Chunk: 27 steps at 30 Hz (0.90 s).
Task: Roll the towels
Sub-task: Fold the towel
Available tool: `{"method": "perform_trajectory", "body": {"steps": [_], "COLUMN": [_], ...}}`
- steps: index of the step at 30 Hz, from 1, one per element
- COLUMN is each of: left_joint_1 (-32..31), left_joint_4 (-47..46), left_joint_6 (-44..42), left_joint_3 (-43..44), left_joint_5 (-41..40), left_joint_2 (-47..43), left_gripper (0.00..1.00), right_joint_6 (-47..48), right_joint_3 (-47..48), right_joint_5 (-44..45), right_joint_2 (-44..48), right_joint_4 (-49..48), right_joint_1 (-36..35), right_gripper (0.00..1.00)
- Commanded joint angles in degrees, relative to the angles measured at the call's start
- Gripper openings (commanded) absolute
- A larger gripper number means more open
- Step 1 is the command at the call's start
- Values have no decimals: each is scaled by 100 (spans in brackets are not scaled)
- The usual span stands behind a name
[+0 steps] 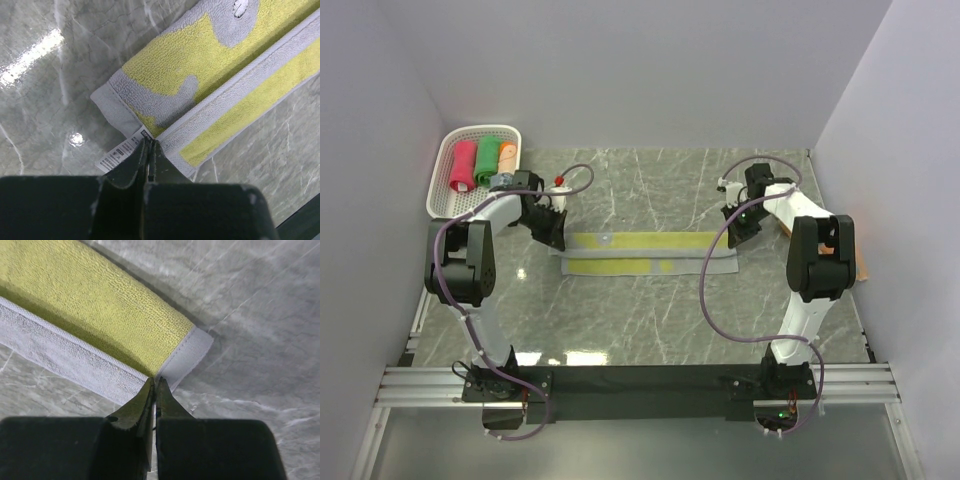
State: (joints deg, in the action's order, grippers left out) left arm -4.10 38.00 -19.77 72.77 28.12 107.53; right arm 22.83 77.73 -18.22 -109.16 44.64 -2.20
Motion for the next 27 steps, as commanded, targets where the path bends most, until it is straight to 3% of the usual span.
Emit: {"method": "perform_trajectory", "body": {"steps": [1, 15, 27], "left_joint_1": [23, 23, -47], "left_joint_4": [119, 726, 691], "left_joint_6": [-18, -440, -440], "left_joint_3": [263, 308, 106], "left_joint_5": [-105, -35, 97], "left_joint_2": [-135, -540, -391], "left_gripper": [0, 0, 0], "right_joint_6": [81, 424, 538], "right_joint_3": [295, 128, -118], "right_joint_5": [178, 222, 319], "right_joint_2": [149, 484, 343], "right_joint_4": [70, 264, 176], "right_joint_1": [97, 105, 105], "right_gripper": [0, 0, 0]}}
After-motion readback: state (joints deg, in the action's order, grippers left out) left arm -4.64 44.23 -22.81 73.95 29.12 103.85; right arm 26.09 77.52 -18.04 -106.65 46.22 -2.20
